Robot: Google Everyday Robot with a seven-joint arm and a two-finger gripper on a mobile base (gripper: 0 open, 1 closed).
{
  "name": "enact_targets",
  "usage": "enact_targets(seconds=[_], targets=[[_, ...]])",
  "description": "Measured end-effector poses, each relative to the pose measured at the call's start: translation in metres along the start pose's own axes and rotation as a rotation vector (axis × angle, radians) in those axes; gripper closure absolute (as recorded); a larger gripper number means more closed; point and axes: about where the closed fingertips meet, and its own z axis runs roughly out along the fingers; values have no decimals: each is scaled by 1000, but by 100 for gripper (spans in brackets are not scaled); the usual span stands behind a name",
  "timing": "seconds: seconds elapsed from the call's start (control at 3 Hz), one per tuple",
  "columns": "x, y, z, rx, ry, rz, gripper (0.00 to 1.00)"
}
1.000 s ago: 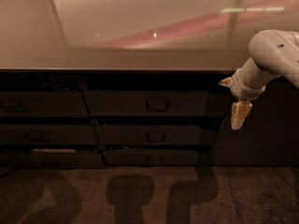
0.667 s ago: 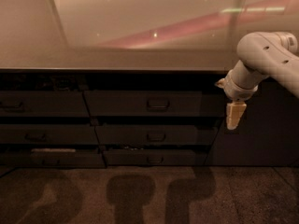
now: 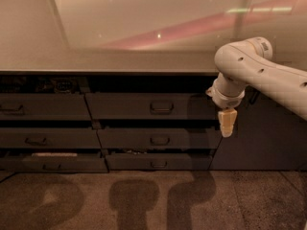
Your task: Open top drawer
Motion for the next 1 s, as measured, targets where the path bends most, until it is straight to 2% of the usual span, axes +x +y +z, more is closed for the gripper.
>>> enact_targets(seconds=[0.33, 0.67, 1.0], targets=[[6, 1, 1, -5, -81, -18, 0], [17, 4, 0, -10, -245, -49, 0], [16, -3, -6, 12, -272, -97, 0]])
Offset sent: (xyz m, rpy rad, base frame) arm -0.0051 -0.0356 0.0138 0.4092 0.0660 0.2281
